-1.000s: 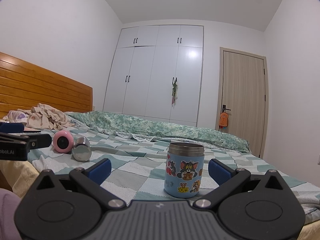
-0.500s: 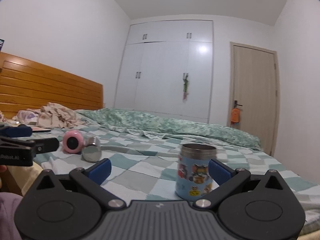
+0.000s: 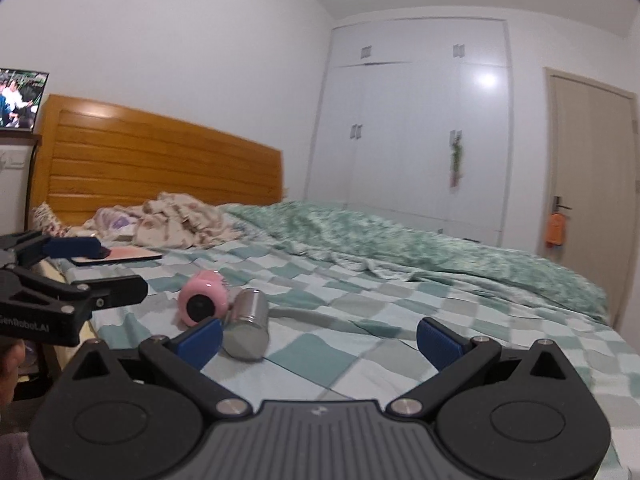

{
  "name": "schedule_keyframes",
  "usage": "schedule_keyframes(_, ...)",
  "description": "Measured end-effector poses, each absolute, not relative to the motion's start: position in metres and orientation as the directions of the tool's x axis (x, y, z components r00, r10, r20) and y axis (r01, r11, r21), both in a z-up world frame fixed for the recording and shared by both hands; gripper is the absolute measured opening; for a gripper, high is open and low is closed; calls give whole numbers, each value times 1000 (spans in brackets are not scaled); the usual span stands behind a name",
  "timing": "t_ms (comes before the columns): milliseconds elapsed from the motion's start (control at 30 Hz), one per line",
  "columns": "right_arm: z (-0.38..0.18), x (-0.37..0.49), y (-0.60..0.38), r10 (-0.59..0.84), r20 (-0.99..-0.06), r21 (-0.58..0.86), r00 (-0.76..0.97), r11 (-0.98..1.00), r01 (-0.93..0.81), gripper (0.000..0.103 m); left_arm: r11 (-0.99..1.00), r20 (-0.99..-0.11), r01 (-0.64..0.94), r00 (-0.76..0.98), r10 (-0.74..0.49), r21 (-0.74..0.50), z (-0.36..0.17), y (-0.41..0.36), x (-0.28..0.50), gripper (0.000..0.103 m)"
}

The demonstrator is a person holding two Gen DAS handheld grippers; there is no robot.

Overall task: Flip cup upright
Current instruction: 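Move the right tool toward the silver bottle lying beside the pink cup, then close the right tool on the silver bottle and lift it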

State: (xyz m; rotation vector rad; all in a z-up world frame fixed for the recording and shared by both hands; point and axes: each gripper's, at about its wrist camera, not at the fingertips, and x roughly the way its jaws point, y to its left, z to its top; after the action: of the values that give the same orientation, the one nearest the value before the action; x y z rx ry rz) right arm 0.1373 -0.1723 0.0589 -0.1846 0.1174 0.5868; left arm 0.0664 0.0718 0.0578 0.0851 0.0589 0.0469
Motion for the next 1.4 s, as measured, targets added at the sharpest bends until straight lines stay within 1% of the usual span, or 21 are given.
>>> schedule_keyframes(133, 65, 181, -134, 583, -220, -130, 782, 777, -615, 103, 994, -116, -53, 991, 63, 93, 61, 98, 93, 103)
schedule_keyframes(300, 65, 230, -89, 617, -293, -116, 730, 735, -668, 103, 986, -171, -52, 982, 79, 157, 61, 121, 126, 103)
schedule_keyframes(467, 59, 284, -47, 651, -385, -83, 654, 682, -727, 103, 985, -251, -18, 966, 61, 172, 57, 143, 159, 103)
schedule_keyframes(633, 48, 335, -18, 672, -444, -44, 593, 645, -763, 103, 982, -312, 5, 949, 56, 191, 52, 159, 192, 103)
schedule_keyframes(700, 44, 352, -9, 679, -474, -26, 560, 625, -780, 103, 979, -323, 13, 945, 54, 202, 52, 165, 201, 103)
schedule_keyframes(800, 41, 380, 11, 683, -525, -7, 507, 592, -806, 103, 977, -354, 18, 933, 61, 214, 49, 176, 220, 103)
schedule_keyframes(967, 26, 418, 48, 662, -637, 37, 395, 538, -842, 103, 974, -405, 18, 911, 77, 225, 38, 191, 245, 103)
schedule_keyframes(1033, 16, 429, 58, 644, -682, 59, 346, 520, -852, 101, 975, -419, 15, 904, 82, 223, 33, 197, 250, 103)
schedule_keyframes(1100, 8, 440, 63, 641, -712, 117, 287, 511, -851, 100, 975, -432, 9, 897, 90, 221, 28, 201, 253, 103)
schedule_keyframes(1167, 1, 448, 67, 648, -725, 181, 234, 507, -842, 93, 977, -442, 11, 893, 87, 214, 24, 204, 255, 103)
schedule_keyframes(1267, -11, 455, 71, 654, -736, 262, 175, 513, -817, 78, 977, -446, 16, 891, 83, 213, 23, 204, 255, 103)
schedule_keyframes(1300, -16, 458, 71, 659, -736, 287, 157, 513, -809, 69, 977, -445, 16, 892, 82, 212, 23, 204, 255, 103)
schedule_keyframes(1333, -18, 458, 72, 663, -733, 300, 154, 518, -801, 67, 978, -443, 16, 893, 80, 209, 23, 203, 255, 103)
schedule_keyframes(1400, -20, 456, 72, 670, -723, 304, 166, 525, -795, 67, 979, -441, 19, 895, 74, 203, 24, 203, 252, 103)
